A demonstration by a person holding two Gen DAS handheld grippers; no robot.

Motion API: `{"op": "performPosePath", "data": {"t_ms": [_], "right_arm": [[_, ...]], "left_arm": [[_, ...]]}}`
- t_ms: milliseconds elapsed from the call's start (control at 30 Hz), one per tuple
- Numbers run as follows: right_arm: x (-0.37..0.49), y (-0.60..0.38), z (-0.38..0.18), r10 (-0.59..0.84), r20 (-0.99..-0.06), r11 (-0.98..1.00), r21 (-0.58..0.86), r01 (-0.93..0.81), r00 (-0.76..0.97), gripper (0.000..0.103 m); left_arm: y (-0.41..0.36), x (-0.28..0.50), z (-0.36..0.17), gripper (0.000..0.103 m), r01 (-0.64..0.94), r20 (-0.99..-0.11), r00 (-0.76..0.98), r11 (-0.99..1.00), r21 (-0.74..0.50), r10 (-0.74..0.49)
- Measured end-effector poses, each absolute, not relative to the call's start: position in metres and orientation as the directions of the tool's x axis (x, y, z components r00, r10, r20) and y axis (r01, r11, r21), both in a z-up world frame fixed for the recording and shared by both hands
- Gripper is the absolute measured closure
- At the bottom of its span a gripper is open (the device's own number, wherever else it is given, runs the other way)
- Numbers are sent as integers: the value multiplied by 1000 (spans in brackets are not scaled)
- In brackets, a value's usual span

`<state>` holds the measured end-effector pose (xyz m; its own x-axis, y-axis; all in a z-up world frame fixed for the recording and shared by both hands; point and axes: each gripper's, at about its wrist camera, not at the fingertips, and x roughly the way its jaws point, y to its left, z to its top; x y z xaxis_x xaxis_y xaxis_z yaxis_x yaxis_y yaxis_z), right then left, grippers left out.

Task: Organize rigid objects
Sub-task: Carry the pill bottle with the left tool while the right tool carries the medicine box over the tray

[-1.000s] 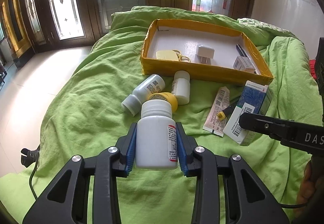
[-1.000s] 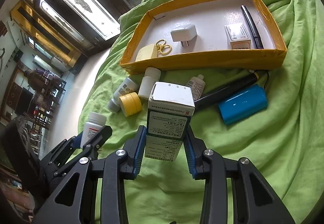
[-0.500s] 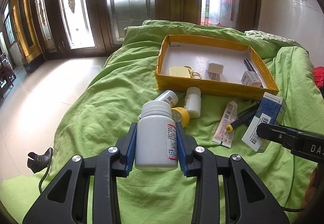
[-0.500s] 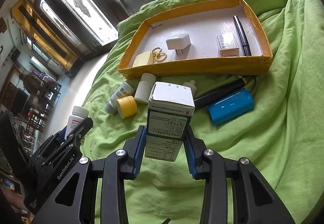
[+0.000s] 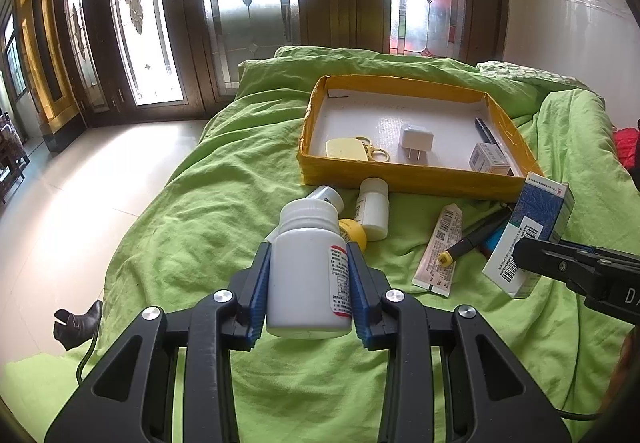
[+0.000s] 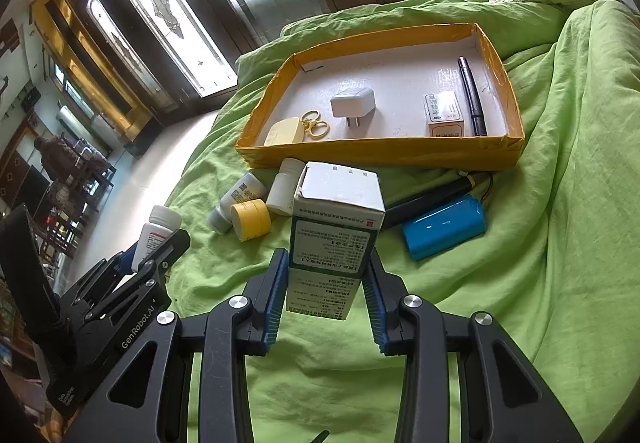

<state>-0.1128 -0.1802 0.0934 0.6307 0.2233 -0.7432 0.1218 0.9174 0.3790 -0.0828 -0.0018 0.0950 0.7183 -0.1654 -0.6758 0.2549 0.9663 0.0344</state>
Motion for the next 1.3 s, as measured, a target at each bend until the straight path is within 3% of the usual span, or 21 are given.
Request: {"op": "performPosePath", "data": {"t_ms": [1300], "right_arm": [[-64,-219,133,211,-734,921,371,121,646,70]], "left_arm": [[-33,-33,100,70,324,-704,691,941,100,-164]]}}
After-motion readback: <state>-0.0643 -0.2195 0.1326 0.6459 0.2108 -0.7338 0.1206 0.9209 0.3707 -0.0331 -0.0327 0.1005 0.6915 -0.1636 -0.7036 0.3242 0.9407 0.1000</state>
